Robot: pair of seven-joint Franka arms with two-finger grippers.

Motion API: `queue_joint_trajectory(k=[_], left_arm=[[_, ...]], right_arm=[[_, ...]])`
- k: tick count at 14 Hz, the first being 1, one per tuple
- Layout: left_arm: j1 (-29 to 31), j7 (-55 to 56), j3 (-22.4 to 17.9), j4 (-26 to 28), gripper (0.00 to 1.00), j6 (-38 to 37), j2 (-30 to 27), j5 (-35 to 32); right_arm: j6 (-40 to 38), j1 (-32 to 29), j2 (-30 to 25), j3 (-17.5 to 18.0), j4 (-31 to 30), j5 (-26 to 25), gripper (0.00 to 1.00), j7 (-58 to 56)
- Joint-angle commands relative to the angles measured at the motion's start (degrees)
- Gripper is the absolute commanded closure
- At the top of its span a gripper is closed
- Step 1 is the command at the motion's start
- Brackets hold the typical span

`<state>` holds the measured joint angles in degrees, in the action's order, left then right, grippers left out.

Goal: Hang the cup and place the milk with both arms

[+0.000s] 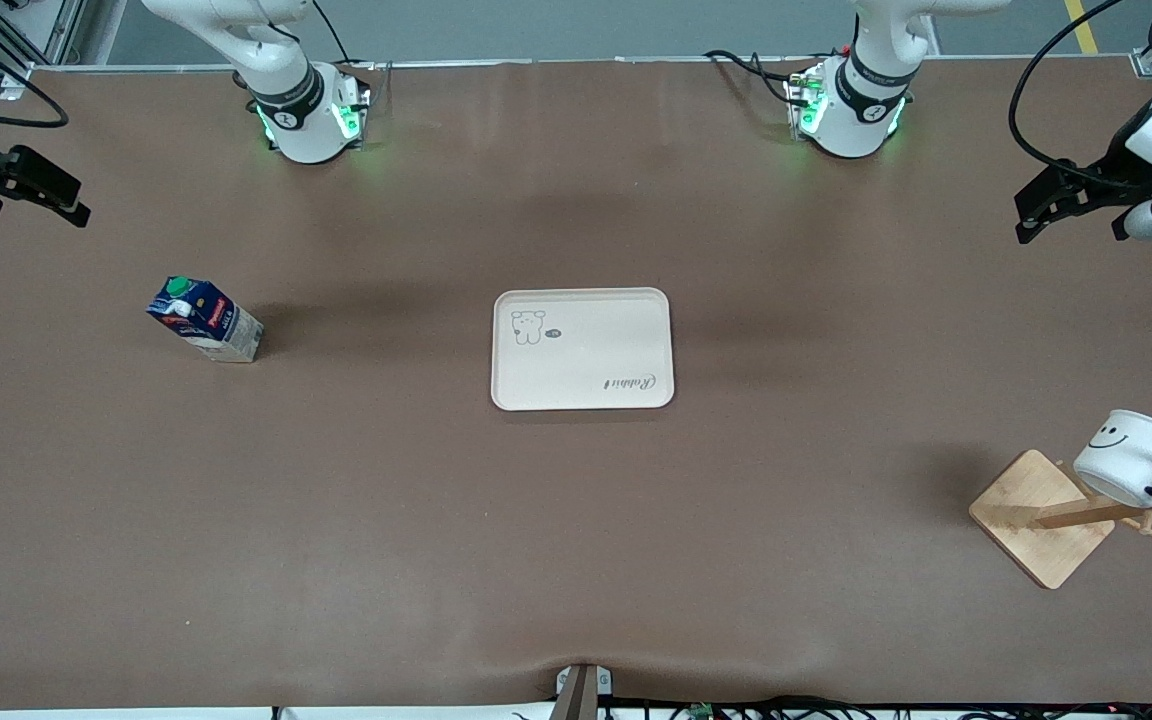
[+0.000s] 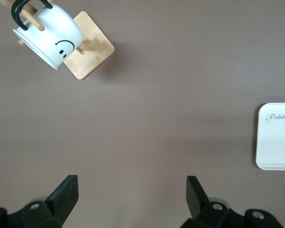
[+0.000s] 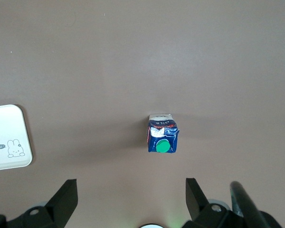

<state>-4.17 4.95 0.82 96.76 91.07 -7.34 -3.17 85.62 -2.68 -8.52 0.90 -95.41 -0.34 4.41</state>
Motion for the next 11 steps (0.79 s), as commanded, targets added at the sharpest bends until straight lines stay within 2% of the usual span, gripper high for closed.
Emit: queue_joint_trajectory(k=[1, 6, 9, 11], left_arm=[[0.7, 0.3, -0.1, -1.5, 0.00, -1.6, 1.0, 0.7], [1.2, 0.4, -0.3, -2.9, 0.00, -2.6, 1.7, 0.7], [1.2, 0.4, -0.3, -3.0, 0.00, -3.2, 1.8, 0.8], [1.1, 1.1, -0.3, -3.0, 0.00, -3.4, 1.8, 0.9]], right_arm=[[0.2, 0.4, 0.1, 0.2, 0.6, -1.3, 0.00, 0.0], [0.4, 0.4, 0.3, 0.2, 0.8, -1.0, 0.00, -0.6], [1.1, 0.0, 0.3, 0.0, 0.8, -0.7, 0.00, -7.4], [1.0, -0.1, 0.3, -0.1, 0.8, -0.6, 0.00, -7.1]])
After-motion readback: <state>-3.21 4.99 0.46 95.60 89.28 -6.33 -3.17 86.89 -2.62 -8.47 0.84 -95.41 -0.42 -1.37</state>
